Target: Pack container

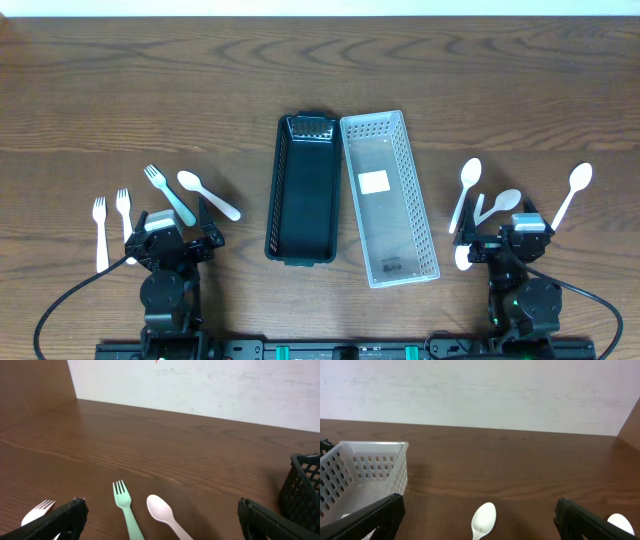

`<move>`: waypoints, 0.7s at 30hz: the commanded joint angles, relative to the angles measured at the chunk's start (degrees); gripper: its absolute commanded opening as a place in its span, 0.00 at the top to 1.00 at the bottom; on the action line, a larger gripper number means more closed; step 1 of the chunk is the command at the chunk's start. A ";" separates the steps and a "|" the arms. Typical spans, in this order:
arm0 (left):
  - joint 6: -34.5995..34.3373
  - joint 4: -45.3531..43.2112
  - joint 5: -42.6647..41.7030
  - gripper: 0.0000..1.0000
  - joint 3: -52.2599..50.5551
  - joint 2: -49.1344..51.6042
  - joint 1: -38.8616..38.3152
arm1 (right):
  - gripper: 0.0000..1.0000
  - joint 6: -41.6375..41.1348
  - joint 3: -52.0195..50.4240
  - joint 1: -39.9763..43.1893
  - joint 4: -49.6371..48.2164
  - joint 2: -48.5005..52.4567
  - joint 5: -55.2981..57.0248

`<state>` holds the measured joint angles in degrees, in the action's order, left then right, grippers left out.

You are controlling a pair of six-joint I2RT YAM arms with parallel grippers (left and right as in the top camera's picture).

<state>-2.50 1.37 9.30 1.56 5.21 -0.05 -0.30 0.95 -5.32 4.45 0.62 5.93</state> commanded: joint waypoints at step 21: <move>-10.49 26.53 -4.83 0.02 31.52 23.56 0.24 | 0.01 -0.44 45.35 0.26 19.39 45.97 -16.37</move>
<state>-12.27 24.73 5.08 26.33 23.00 -0.05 -4.12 37.63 -5.32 19.75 38.70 -6.50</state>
